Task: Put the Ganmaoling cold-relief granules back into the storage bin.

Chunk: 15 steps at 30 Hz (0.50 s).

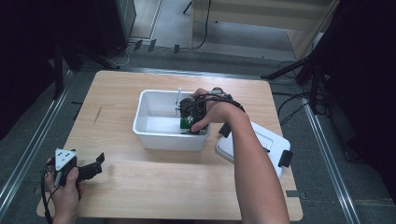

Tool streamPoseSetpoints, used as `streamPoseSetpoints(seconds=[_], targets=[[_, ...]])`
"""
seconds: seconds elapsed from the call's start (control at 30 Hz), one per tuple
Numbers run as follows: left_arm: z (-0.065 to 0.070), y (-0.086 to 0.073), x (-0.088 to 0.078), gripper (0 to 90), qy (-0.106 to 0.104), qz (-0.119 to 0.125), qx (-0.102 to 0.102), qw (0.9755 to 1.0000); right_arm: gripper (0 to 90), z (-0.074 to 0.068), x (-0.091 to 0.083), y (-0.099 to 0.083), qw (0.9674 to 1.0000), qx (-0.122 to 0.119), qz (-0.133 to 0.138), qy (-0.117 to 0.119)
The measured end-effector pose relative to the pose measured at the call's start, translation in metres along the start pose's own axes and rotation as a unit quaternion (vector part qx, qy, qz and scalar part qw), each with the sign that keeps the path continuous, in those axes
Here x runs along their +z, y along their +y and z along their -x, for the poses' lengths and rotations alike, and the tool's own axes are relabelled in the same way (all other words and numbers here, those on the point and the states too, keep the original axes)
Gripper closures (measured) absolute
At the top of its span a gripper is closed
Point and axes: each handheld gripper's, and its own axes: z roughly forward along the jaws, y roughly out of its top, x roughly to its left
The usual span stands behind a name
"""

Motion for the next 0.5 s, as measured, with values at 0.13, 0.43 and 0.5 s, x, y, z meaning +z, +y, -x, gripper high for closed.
streamPoseSetpoints(seconds=[0.13, 0.43, 0.5], targets=[[0.000, 0.000, 0.000, 0.0, -0.001, 0.001, -0.001, 1.0000, 15.5, 0.001, 0.005, 0.001, 0.9999, 0.012, -0.007, -0.007], [0.000, 0.000, 0.000, 0.0, 0.000, 0.001, 0.000, 1.0000, 15.2, 0.002, 0.013, 0.003, 0.9996, 0.015, -0.025, 0.001], [0.000, 0.000, 0.000, 0.0, 0.000, 0.001, 0.000, 1.0000, 15.2, 0.002, 0.015, 0.003, 0.9994, 0.015, -0.030, 0.003]])
